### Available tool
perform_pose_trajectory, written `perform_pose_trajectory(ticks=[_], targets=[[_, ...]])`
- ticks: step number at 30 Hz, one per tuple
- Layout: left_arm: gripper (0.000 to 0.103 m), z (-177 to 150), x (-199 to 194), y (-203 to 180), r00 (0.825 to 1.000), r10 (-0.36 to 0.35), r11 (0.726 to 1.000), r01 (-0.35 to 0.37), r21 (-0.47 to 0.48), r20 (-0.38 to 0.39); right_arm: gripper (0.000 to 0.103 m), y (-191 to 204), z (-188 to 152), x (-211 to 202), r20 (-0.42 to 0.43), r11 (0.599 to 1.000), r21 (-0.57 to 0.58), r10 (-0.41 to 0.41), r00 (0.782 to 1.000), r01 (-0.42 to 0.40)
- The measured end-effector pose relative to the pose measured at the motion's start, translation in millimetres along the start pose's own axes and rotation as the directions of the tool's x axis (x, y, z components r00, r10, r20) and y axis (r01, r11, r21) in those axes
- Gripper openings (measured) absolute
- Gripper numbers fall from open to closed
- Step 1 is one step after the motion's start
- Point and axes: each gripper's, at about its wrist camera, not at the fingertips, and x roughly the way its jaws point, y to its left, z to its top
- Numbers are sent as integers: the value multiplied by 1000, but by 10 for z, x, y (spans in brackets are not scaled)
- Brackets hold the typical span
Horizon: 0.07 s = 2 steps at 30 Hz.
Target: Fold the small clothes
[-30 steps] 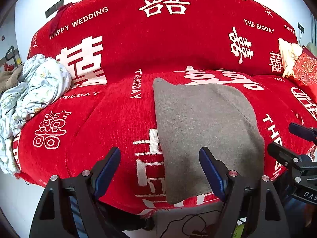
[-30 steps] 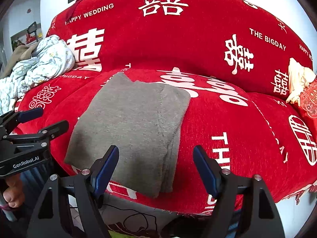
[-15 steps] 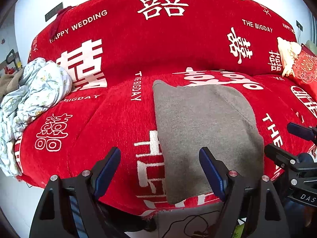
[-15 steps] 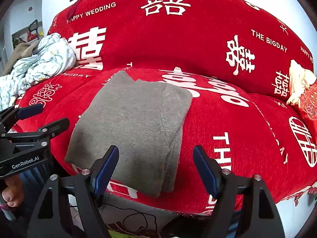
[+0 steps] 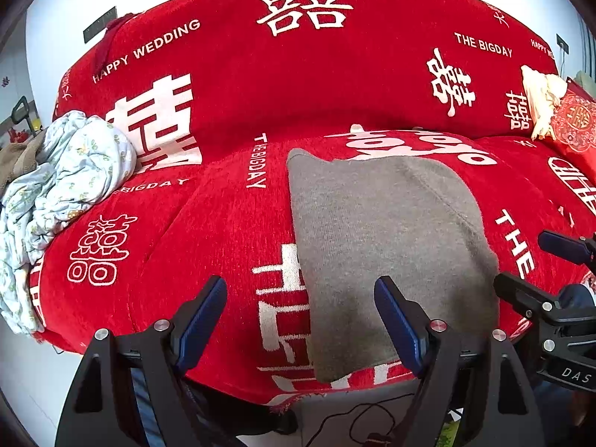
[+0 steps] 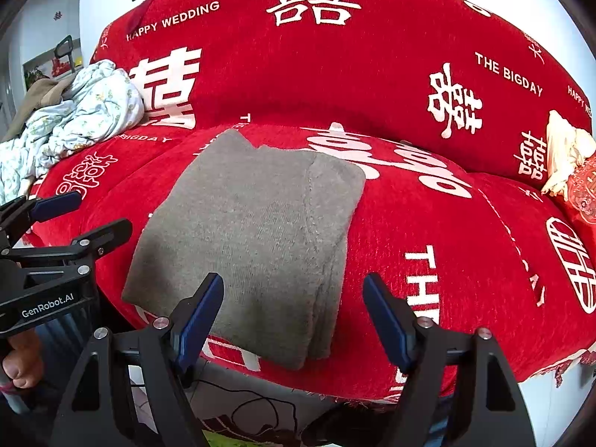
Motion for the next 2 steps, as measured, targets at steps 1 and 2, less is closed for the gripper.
perform_pose_trajectory(ticks=[1, 2], targets=[[82, 1, 3, 0, 1000, 0, 1000, 0, 0, -1, 80, -3, -2, 6, -1, 1000, 0, 2, 1000, -2], [82, -1, 5, 1, 1000, -1, 1000, 1, 1, -2, 80, -8, -4, 13, -2, 1000, 0, 3, 1000, -3]])
